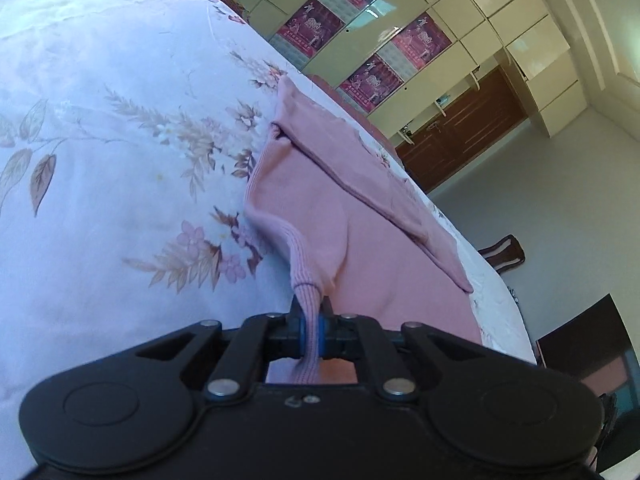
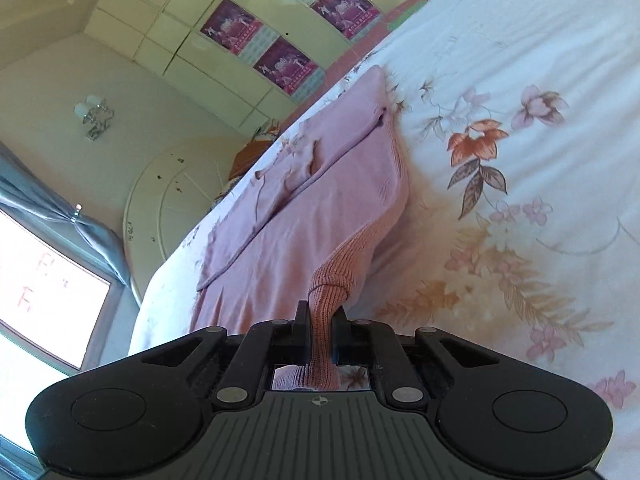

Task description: Fold small clothes

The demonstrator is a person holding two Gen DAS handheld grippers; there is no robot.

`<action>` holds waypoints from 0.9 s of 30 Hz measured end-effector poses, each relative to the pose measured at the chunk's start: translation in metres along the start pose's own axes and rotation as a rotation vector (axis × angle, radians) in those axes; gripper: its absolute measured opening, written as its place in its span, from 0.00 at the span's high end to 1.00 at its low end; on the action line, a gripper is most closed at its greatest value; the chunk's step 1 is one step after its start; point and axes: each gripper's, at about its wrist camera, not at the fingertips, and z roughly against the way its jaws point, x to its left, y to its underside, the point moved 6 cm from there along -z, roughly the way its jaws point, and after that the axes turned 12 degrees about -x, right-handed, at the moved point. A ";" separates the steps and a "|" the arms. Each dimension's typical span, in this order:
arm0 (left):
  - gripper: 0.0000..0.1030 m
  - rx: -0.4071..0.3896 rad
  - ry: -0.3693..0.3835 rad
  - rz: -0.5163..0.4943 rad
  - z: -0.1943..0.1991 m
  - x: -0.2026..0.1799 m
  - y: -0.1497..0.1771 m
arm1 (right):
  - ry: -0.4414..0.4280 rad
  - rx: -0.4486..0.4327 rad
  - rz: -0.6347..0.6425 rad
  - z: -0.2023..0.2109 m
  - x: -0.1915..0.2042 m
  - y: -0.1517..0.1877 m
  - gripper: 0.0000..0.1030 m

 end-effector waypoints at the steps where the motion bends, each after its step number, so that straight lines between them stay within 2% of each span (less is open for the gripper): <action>1: 0.96 -0.010 0.003 0.013 -0.006 -0.004 -0.008 | 0.039 -0.003 -0.002 -0.011 0.003 -0.008 0.92; 4: 0.96 -0.051 0.026 0.034 -0.029 -0.023 -0.040 | 0.045 -0.063 -0.051 -0.026 0.016 -0.035 0.92; 7: 0.96 -0.057 0.024 0.022 -0.073 -0.041 -0.076 | 0.060 -0.119 0.002 -0.049 0.036 -0.075 0.92; 9: 0.96 -0.066 0.022 0.009 -0.109 -0.052 -0.101 | 0.084 -0.128 -0.003 -0.077 0.041 -0.102 0.92; 12: 0.96 -0.059 0.001 0.009 -0.165 -0.061 -0.136 | 0.073 -0.129 -0.036 -0.128 0.043 -0.141 0.92; 15: 0.95 -0.055 -0.005 -0.034 -0.221 -0.067 -0.163 | 0.079 -0.119 -0.065 -0.185 0.034 -0.174 0.92; 19: 0.95 -0.031 -0.031 -0.082 -0.278 -0.062 -0.175 | 0.091 -0.105 -0.092 -0.255 0.013 -0.204 0.92; 23: 0.95 0.023 -0.057 -0.122 -0.320 -0.046 -0.170 | 0.120 -0.064 -0.091 -0.308 -0.012 -0.211 0.92; 25: 0.89 0.026 -0.040 -0.125 -0.330 -0.039 -0.170 | 0.103 -0.045 -0.105 -0.326 -0.022 -0.212 0.91; 26: 0.85 0.013 -0.030 -0.122 -0.329 -0.037 -0.171 | 0.096 -0.032 -0.112 -0.332 -0.026 -0.213 0.87; 27: 0.74 -0.011 -0.022 -0.118 -0.325 -0.036 -0.174 | 0.093 -0.023 -0.117 -0.336 -0.030 -0.214 0.67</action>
